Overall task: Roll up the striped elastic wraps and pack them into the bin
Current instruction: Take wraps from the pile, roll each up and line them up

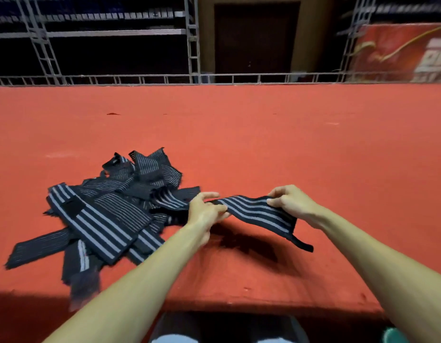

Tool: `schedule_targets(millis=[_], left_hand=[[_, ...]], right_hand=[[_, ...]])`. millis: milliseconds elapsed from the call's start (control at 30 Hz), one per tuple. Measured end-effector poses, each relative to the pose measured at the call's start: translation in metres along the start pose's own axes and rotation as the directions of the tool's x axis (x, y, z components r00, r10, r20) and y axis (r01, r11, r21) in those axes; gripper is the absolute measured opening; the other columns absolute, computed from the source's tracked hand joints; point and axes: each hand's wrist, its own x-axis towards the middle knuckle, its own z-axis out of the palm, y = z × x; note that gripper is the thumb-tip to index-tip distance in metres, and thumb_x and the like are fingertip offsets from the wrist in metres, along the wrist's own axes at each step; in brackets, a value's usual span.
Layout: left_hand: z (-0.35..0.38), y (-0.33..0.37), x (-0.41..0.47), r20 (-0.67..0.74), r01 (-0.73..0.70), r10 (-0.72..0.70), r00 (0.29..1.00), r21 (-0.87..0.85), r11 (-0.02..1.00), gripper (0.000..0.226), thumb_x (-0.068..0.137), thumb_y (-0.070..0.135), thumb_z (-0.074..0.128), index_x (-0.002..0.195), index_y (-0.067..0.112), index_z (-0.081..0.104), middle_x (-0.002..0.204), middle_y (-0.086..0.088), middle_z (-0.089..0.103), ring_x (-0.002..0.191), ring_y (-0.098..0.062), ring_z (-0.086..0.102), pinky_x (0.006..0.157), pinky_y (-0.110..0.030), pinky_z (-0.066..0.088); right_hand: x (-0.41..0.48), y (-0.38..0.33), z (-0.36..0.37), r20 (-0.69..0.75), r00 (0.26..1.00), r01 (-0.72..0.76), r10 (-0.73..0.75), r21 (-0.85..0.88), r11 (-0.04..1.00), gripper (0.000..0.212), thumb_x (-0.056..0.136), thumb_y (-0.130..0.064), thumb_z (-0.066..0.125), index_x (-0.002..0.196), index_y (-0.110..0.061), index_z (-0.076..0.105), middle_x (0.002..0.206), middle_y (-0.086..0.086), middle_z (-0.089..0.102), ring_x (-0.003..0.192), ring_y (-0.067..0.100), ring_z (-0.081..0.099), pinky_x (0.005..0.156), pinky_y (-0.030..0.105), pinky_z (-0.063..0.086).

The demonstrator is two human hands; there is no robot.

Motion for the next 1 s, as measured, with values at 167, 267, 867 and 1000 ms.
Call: schedule_targets(millis=[167, 267, 867, 1000], left_hand=[[0.043, -0.035, -0.023, 0.301, 0.077, -0.170, 0.938, 0.297, 0.952, 0.033, 0.085, -0.015, 0.052, 0.111, 0.005, 0.049, 0.058, -0.005, 0.059, 0.047, -0.013, 0.061, 0.070, -0.034, 0.060], [0.036, -0.042, -0.022, 0.427, -0.012, -0.265, 0.865, 0.545, 0.839, 0.025, 0.091, -0.001, 0.054, 0.111, 0.012, 0.048, 0.087, -0.013, 0.065, 0.062, -0.021, 0.066, 0.055, -0.028, 0.056], [-0.119, -0.032, 0.073, 0.155, -0.295, 0.292, 0.944, 0.794, 0.531, 0.035, 0.078, -0.008, 0.056, 0.087, 0.025, 0.064, 0.094, 0.003, 0.056, 0.083, -0.007, 0.057, 0.072, 0.000, 0.035], [-0.130, -0.028, 0.084, 0.102, -0.258, 0.281, 0.954, 0.757, 0.601, 0.031, 0.081, -0.006, 0.054, 0.099, 0.017, 0.063, 0.102, 0.003, 0.060, 0.072, 0.003, 0.059, 0.069, -0.003, 0.041]], right_hand=[[-0.029, 0.061, -0.033, 0.090, 0.982, -0.135, 0.167, -0.285, 0.949, 0.013, 0.086, -0.019, 0.061, 0.077, -0.012, 0.067, 0.079, 0.001, 0.062, 0.080, 0.018, 0.055, 0.066, 0.027, 0.041], [-0.029, 0.081, -0.028, 0.120, 0.965, -0.164, 0.231, -0.408, 0.898, 0.015, 0.086, -0.029, 0.063, 0.079, -0.017, 0.068, 0.087, 0.004, 0.066, 0.089, 0.021, 0.059, 0.065, 0.026, 0.041], [0.098, -0.019, 0.116, 0.249, 0.966, 0.160, -0.068, -0.372, 0.914, 0.042, 0.093, -0.027, 0.057, 0.131, -0.008, 0.054, 0.129, 0.010, 0.061, 0.121, 0.024, 0.055, 0.100, 0.026, 0.040], [0.128, -0.044, 0.151, 0.229, 0.969, 0.158, -0.093, -0.282, 0.946, 0.045, 0.092, -0.033, 0.057, 0.133, -0.016, 0.051, 0.129, 0.008, 0.060, 0.120, 0.026, 0.054, 0.101, 0.033, 0.041]])
